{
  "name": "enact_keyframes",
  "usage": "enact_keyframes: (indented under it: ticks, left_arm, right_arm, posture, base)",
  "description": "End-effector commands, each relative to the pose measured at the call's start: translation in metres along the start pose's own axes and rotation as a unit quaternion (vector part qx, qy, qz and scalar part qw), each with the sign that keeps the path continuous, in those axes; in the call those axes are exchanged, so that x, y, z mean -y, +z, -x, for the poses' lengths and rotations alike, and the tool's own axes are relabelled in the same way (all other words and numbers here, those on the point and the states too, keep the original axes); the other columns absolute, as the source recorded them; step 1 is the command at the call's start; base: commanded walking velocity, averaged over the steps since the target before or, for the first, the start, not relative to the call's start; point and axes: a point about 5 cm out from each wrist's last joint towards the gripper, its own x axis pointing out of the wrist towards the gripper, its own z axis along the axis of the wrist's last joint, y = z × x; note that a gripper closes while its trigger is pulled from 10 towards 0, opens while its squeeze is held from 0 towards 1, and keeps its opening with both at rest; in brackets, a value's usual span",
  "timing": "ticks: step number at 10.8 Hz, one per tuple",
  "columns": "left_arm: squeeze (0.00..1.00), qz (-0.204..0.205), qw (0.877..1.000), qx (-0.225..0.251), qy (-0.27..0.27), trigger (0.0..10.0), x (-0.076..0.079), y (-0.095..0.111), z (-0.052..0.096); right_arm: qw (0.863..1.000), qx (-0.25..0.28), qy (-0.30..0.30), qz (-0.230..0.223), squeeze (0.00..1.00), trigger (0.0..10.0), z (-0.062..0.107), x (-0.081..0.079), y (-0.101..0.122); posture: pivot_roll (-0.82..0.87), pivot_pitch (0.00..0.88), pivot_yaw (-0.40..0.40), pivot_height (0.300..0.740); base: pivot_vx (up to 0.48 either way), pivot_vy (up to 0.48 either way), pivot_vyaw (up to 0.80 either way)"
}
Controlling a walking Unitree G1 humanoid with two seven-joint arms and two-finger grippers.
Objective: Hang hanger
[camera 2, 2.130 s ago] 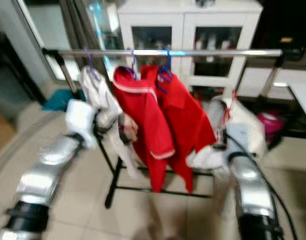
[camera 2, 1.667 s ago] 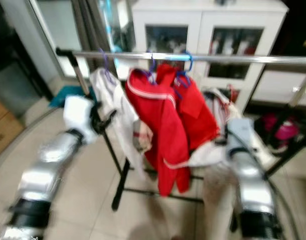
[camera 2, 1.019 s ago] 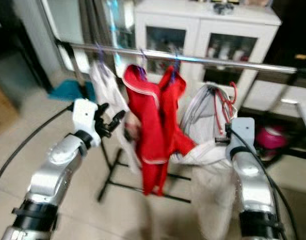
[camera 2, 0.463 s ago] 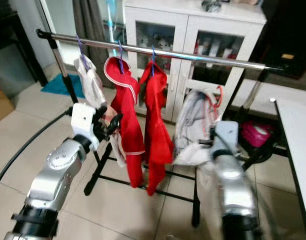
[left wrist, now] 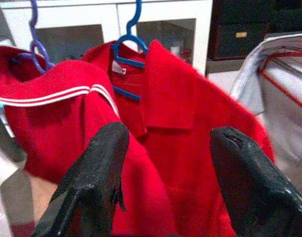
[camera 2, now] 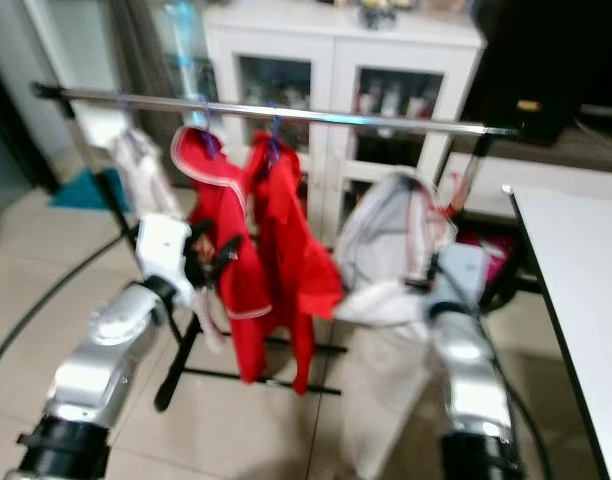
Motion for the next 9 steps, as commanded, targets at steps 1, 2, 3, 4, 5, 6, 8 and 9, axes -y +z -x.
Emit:
enact_keyframes:
  ticks: [1, 2, 3, 4, 5, 6, 8, 9]
  left_arm:
    - [0.00, -0.006, 1.000, -0.002, 0.006, 10.0, -0.005, 0.000, 0.000]
    - [0.00, -0.007, 1.000, -0.002, 0.006, 10.0, -0.005, 0.000, 0.000]
    - [0.00, -0.008, 1.000, -0.002, 0.005, 10.0, -0.005, 0.000, 0.000]
    - [0.00, -0.008, 1.000, -0.002, 0.004, 10.0, -0.005, 0.000, 0.000]
    - [0.00, -0.005, 1.000, 0.011, 0.004, 10.0, -0.005, 0.003, 0.000]
    - [0.00, -0.002, 1.000, 0.016, 0.002, 10.0, -0.005, 0.005, 0.000]
    - [0.00, -0.010, 0.999, 0.030, -0.024, 10.0, -0.004, 0.011, -0.001]
    - [0.00, -0.014, 0.998, 0.035, -0.041, 10.0, -0.002, 0.014, -0.002]
  right_arm:
    - [0.999, 0.054, 0.004, -0.005, 0.00, 10.0, 0.001, -0.001, 0.022]
    - [0.998, 0.055, 0.008, 0.008, 0.00, 10.0, 0.001, -0.001, 0.023]
    - [0.998, 0.058, 0.013, 0.009, 0.00, 10.0, 0.000, -0.002, 0.023]
    - [0.998, 0.060, 0.014, 0.010, 0.00, 10.0, 0.000, -0.002, 0.024]
    - [0.998, 0.064, 0.019, 0.015, 0.00, 10.0, -0.001, -0.003, 0.026]
    - [0.997, 0.066, 0.027, 0.021, 0.00, 10.0, -0.002, -0.004, 0.028]
    - [0.995, 0.085, 0.043, 0.032, 0.00, 10.0, -0.005, -0.004, 0.039]
    - [0.995, 0.091, 0.042, 0.029, 0.00, 10.0, -0.006, -0.002, 0.042]
  posture:
    - [-0.18, 0.000, 0.000, 0.740]
    - [-0.17, 0.000, -0.002, 0.740]
    - [-0.17, 0.000, -0.004, 0.740]
    - [-0.17, 0.000, -0.004, 0.740]
    - [-0.17, 0.000, -0.007, 0.740]
    - [-0.17, 0.000, -0.010, 0.740]
    - [-0.16, 0.000, -0.013, 0.740]
    - [-0.16, 0.000, -0.017, 0.740]
  base:
    - [0.345, 0.000, 0.00]
    - [0.337, 0.000, 0.00]
    - [0.322, 0.000, -0.80]
    - [0.292, 0.000, 0.00]
    - [0.000, 0.000, 0.00]
    - [0.000, 0.000, 0.00]
    - [0.000, 0.000, 0.00]
    - [0.000, 0.000, 0.00]
